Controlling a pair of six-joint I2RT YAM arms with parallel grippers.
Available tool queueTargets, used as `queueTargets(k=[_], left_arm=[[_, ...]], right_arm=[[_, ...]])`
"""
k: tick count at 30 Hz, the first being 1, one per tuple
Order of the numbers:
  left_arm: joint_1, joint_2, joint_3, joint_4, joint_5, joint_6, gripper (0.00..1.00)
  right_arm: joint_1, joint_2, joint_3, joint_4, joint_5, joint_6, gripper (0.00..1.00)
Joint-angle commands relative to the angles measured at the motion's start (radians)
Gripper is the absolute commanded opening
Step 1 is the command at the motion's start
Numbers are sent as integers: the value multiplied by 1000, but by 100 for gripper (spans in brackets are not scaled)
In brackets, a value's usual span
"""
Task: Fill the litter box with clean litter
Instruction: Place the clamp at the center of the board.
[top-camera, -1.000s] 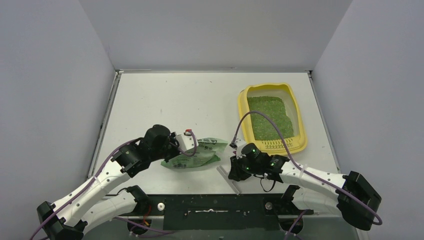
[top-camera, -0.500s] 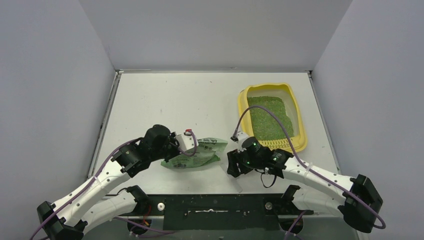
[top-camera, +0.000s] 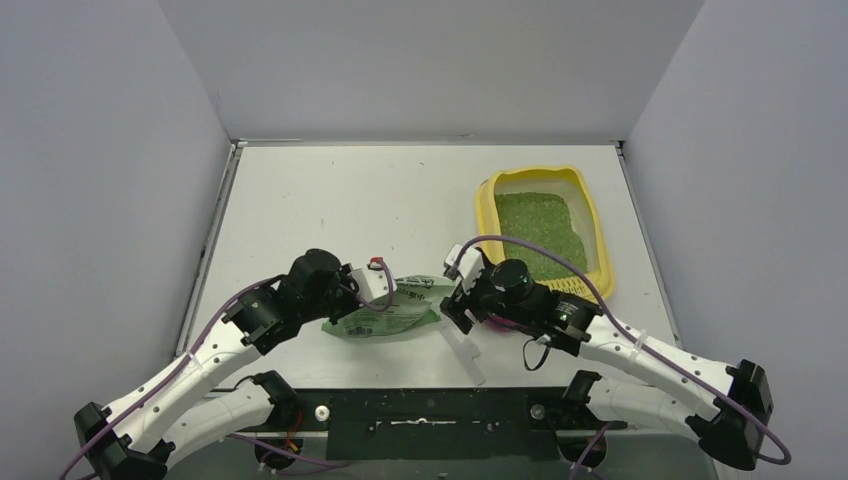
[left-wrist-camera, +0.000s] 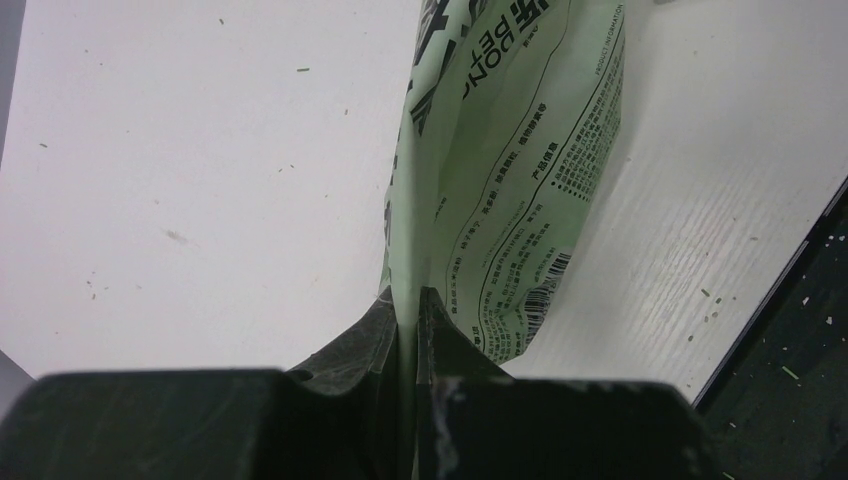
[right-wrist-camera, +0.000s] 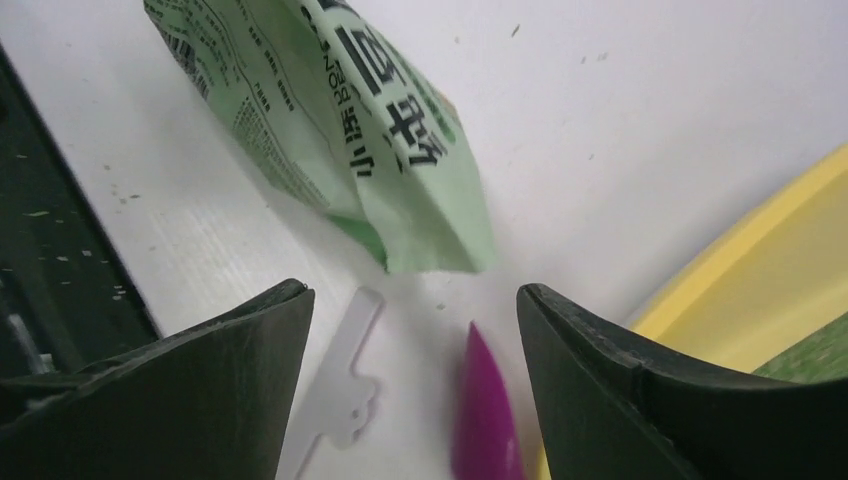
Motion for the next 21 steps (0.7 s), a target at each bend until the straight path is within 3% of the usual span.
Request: queueTargets(k=[1, 7, 12, 13, 14, 16, 19, 21], left_arm=[[-2, -19, 68, 66, -12, -17, 0], [-1, -38, 79, 64, 34, -57, 0], [9, -70, 100, 49, 10, -147, 0], [13, -78, 109, 44, -31, -188, 6], [22, -89, 116, 42, -82, -238, 18], [42, -132, 122, 40, -175, -352, 50], [73, -224, 73, 58, -269, -530, 69], [93, -288, 38, 42, -319, -647, 73]], right_arm=[[33, 99, 22, 249, 71, -375, 78], [15, 309, 147, 291, -50, -389, 73], [-19, 381, 191, 312, -121, -304, 25], [-31, 379, 194, 313, -153, -280, 14], [-44, 373, 197, 313, -190, -256, 6], [-80, 357, 202, 311, -258, -194, 0], [-131, 338, 206, 303, -334, -69, 0], [-179, 342, 219, 278, -385, 64, 0]])
